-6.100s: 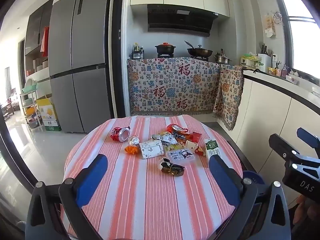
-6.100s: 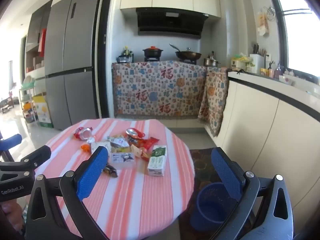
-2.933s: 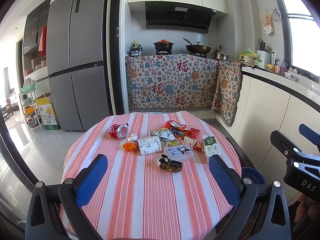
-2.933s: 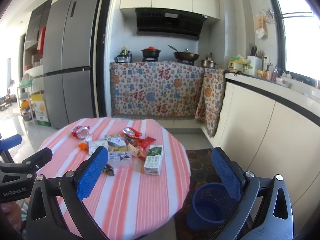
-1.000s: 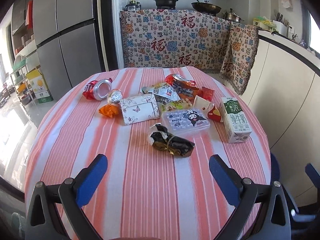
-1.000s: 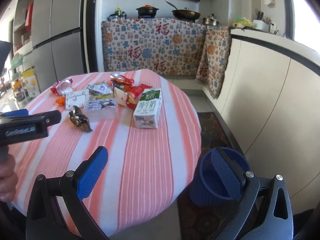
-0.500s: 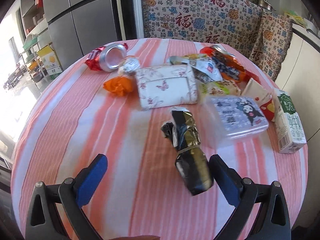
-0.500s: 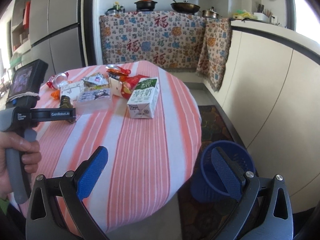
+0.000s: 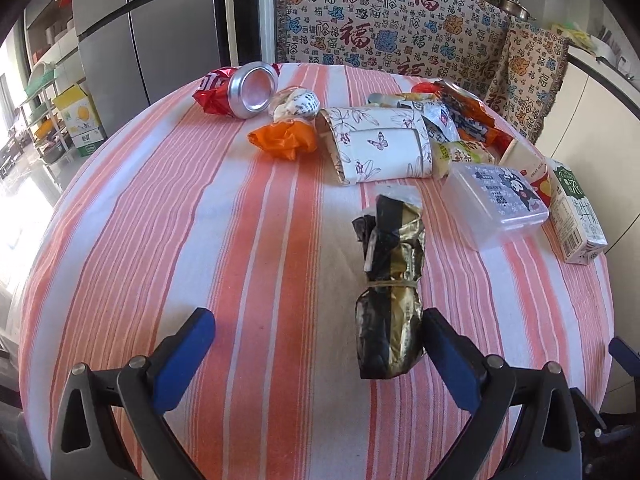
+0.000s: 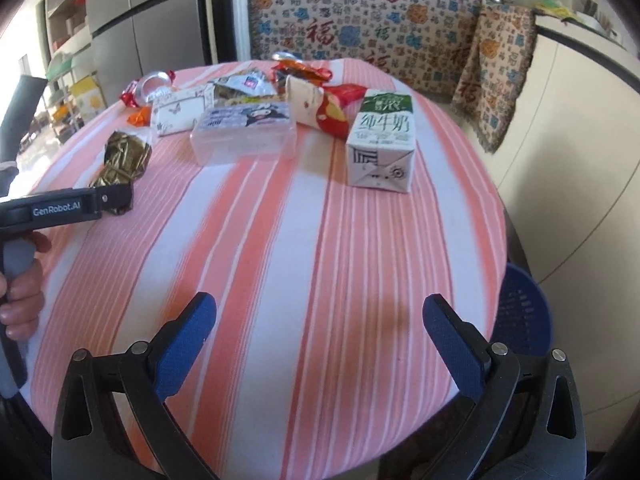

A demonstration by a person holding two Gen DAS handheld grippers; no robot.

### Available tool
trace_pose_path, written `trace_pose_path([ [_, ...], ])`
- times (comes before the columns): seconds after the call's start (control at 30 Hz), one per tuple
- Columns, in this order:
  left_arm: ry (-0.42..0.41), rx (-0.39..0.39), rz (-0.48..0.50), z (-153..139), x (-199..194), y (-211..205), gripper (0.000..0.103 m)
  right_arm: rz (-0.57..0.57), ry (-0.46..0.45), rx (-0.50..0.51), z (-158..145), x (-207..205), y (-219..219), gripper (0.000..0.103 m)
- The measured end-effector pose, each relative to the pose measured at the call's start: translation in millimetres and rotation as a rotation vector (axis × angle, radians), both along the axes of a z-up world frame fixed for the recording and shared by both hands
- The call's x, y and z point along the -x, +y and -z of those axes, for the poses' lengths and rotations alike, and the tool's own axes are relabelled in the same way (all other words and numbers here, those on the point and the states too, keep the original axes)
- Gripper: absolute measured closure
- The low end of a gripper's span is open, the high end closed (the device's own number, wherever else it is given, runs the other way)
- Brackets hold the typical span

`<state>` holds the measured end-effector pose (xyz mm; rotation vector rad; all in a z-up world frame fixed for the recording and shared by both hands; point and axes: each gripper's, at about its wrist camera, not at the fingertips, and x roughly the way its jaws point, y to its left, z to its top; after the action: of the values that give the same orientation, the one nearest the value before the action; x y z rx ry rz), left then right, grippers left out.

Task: Collect trash
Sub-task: 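Grasp the gold foil snack with the left tool while the right tool grasps the milk carton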

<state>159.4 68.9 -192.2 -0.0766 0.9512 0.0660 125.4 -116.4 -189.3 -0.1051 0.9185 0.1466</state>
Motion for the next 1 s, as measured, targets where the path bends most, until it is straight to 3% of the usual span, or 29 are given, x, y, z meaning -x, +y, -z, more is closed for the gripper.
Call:
trace_pose_path([
  [0.23, 0.006, -0.028, 0.001, 1, -1, -6, 0.0, -0.026, 0.003, -0.021, 5, 0, -7, 0.0],
  [0.33, 0.032, 0.018, 0.065, -4, -4, -7, 0.0, -0.002, 0.049, -0.057, -2, -5, -24, 0.001],
  [0.47, -0.018, 0.047, 0.159, -19, -2, -15, 0.002, 0.07, 0.019, -0.143, -29, -22, -53, 0.001],
  [0.5, -0.023, 0.042, 0.181, -21, -3, -17, 0.004, 0.071, 0.004, -0.137, -38, -29, -55, 0.001],
  [0.57, -0.018, 0.04, 0.218, -25, -6, -22, 0.019, 0.063, -0.026, -0.133, -55, -47, -57, 0.002],
  [0.7, 0.008, 0.033, 0.244, -23, -14, -25, 0.026, 0.032, 0.02, -0.082, -67, -96, -47, 0.011],
  [0.8, 0.015, 0.027, 0.218, -22, -21, -20, 0.03, -0.008, 0.09, -0.049, -63, -125, -35, 0.012],
  [0.93, 0.039, 0.069, 0.217, -16, -23, -14, 0.056, -0.017, 0.192, 0.019, -47, -158, -20, 0.014],
  [1.0, 0.036, 0.064, 0.226, -16, -23, -15, 0.058, 0.016, 0.237, 0.031, -38, -169, -22, 0.021],
])
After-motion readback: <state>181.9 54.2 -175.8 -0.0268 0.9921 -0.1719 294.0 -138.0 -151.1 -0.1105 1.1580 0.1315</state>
